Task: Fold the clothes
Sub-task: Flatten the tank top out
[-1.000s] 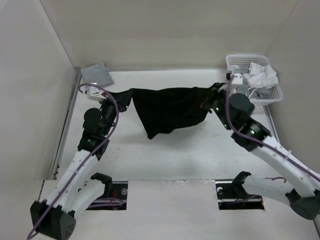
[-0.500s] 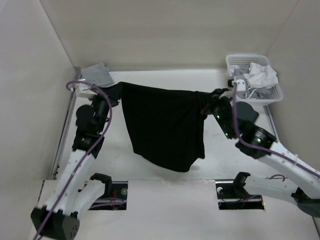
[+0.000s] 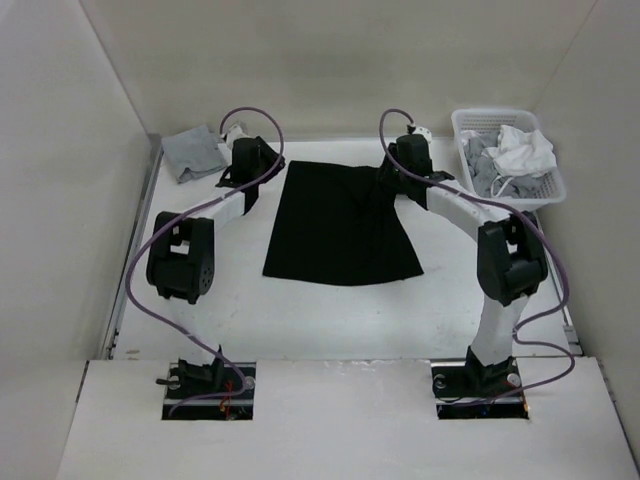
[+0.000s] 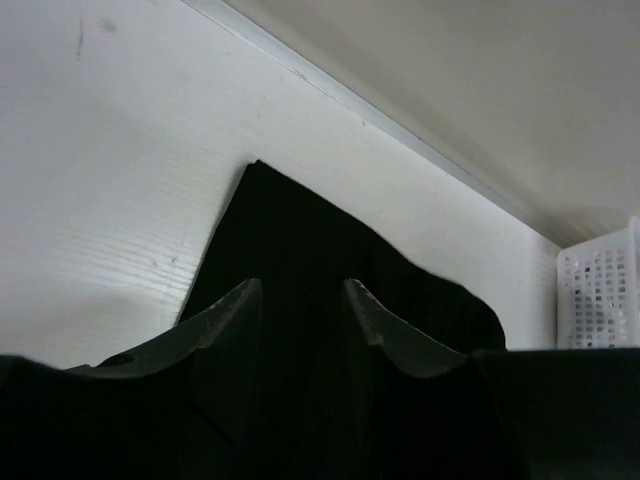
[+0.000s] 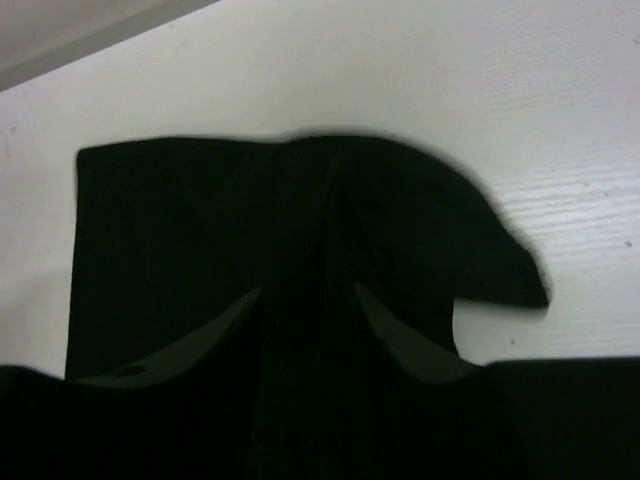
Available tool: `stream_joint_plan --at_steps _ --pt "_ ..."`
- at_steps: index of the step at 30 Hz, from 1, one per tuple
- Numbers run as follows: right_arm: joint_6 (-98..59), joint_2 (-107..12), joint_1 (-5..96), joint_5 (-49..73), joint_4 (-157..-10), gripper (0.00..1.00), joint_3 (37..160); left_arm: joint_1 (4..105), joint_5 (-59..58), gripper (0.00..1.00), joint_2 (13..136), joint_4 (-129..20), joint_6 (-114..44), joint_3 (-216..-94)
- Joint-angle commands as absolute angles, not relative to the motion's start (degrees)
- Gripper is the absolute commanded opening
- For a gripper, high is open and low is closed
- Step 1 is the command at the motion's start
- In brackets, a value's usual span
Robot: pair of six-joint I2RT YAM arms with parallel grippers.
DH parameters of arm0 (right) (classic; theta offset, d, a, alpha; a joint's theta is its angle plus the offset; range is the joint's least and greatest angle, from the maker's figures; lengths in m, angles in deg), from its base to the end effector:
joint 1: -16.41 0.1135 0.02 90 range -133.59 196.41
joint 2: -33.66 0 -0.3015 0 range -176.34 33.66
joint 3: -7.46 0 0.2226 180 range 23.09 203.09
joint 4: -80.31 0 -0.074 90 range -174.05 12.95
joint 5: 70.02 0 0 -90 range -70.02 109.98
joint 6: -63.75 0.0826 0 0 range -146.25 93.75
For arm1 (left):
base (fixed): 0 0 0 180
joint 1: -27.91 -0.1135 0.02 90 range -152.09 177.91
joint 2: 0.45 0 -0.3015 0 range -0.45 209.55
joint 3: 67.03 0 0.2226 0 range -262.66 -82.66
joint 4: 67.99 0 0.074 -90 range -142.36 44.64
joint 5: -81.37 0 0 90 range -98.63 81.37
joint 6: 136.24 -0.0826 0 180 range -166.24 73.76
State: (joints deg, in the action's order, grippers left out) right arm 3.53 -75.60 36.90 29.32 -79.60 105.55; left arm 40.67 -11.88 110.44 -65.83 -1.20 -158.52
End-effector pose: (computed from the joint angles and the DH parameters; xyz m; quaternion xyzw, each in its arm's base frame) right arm 0.4457 0.1522 0.2743 0.1101 0.8625 0.1434 0.4727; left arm 0.4721 -0.1021 0.2637 -0.2451 0.7895 -0.2511 0.5035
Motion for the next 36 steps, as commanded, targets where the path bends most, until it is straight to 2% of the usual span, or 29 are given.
stream_joint_plan --at_steps 1,4,6,8,9,10,12,14,18,21,25,29,36 --pt "5.04 -67.79 37.46 28.32 -83.16 0.5 105.82 40.43 -15.22 0.38 99.77 -69.05 -3.26 -153.54" --pt "8.1 -61.82 38.77 29.82 -86.67 0.48 95.64 42.27 -17.68 0.33 93.0 -70.63 -1.86 -141.24" --pt "10.04 -57.33 40.27 30.17 -91.14 0.34 87.56 44.03 -19.52 0.25 88.78 -70.38 -1.85 -133.15" --pt "12.41 -52.76 42.02 30.61 -94.75 0.11 80.26 45.0 -20.41 0.15 84.74 -68.46 -1.77 -125.42" --pt "13.46 -50.48 43.16 30.61 -96.16 0.05 76.83 45.18 -20.5 0.11 82.63 -66.79 -1.33 -121.9" --pt "13.91 -48.28 44.39 30.7 -97.31 0.04 73.84 45.09 -20.32 0.1 80.61 -64.95 -0.98 -118.9" --pt "13.91 -44.93 46.33 31.22 -98.11 0.04 69.78 44.39 -20.06 0.1 76.3 -62.04 -0.8 -113.71" --pt "13.22 -41.85 48.35 31.32 -97.85 0.07 66.26 43.78 -18.31 0.15 71.9 -59.05 -1.58 -110.01" --pt "12.6 -36.76 50.55 31.58 -96.71 0.13 60.81 44.91 -16.1 0.33 67.24 -51.5 -2.2 -108.15" --pt "12.77 -34.47 51.26 31.58 -96.53 0.15 57.3 46.06 -15.67 0.42 65.74 -51.65 -2.81 -107.01" --pt "13.56 -33.84 51.87 31.49 -96.88 0.15 54.13 45.27 -12.95 0.42 67.57 -54.46 -3.69 -107.09" --pt "14.44 -33.41 52.05 31.84 -97.32 0.16 52.19 45.18 -11.88 0.3 69.95 -54.21 -4.22 -108.06" --pt "14.35 -33.14 52.05 31.49 -97.85 0.17 51.48 45.71 -14.26 0.29 72.58 -54.47 -4.4 -108.59"
